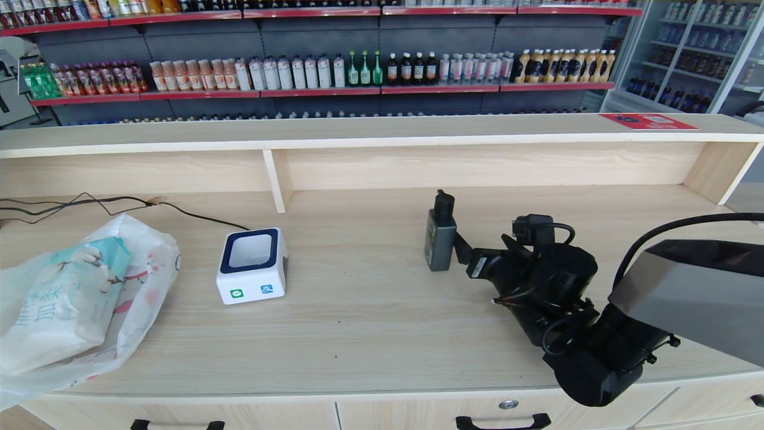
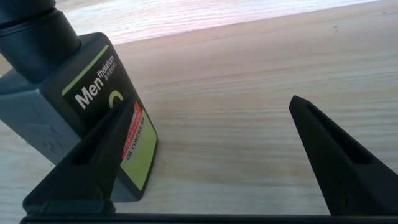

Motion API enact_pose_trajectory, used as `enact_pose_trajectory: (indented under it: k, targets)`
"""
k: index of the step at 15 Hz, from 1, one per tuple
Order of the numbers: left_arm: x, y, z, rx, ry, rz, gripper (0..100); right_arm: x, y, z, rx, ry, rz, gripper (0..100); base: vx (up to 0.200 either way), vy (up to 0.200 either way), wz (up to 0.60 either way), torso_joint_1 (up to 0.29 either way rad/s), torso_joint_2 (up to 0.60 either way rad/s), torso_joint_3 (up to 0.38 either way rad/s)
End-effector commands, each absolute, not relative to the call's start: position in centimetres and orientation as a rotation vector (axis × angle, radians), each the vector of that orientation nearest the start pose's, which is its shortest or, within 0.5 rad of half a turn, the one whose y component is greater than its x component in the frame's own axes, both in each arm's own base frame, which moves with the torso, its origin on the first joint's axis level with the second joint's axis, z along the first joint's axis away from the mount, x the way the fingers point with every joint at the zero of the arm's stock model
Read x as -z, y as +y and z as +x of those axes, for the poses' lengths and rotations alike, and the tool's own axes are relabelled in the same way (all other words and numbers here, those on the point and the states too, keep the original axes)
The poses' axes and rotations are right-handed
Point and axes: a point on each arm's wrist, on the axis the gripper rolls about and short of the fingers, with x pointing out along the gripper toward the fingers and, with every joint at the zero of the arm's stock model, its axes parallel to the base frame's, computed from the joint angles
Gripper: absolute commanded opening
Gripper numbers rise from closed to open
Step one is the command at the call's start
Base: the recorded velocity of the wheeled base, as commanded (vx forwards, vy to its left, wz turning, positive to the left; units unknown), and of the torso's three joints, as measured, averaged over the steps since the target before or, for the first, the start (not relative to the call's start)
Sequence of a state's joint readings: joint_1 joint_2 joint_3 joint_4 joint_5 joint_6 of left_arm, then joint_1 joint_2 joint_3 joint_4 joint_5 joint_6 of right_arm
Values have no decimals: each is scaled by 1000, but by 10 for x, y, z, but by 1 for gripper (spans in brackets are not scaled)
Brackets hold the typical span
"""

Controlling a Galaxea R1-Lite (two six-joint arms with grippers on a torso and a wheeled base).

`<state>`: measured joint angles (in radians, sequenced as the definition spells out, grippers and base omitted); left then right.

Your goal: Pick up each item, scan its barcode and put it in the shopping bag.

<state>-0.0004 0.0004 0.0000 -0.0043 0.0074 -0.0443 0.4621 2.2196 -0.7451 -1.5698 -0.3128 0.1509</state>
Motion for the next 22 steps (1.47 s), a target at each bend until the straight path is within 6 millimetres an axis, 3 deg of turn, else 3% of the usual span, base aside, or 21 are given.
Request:
enact_pose_trajectory:
  k: [1, 6, 9, 12, 15, 18, 22]
  targets:
    - [-76, 0, -23, -8, -5, -45, 100, -84, 159, 337, -152, -80, 187, 100, 0, 0, 0, 0, 0, 0]
    - [-76, 0, -23, -8, -5, -45, 100, -97, 152, 326, -151, -92, 185, 100, 0, 0, 0, 0, 0, 0]
    - [-76, 0, -23, -8, -5, -45, 100, -105, 150, 307, -167, -81, 179, 100, 0, 0, 0, 0, 0, 0]
    - [-76, 0, -23, -8, -5, -45, 100, -126, 149, 300, -177, -140, 182, 100, 0, 0, 0, 0, 0, 0]
    - [-76, 0, -23, -8, -5, -45, 100, -139, 170, 285, -254, -180, 168, 100, 0, 0, 0, 0, 0, 0]
    - [-76, 0, -23, -8, -5, -45, 100, -129, 198, 272, -341, -149, 136, 100, 0, 0, 0, 0, 0, 0]
    - [-76, 0, -23, -8, -5, -45, 100, -117, 206, 281, -339, -133, 121, 100, 0, 0, 0, 0, 0, 0]
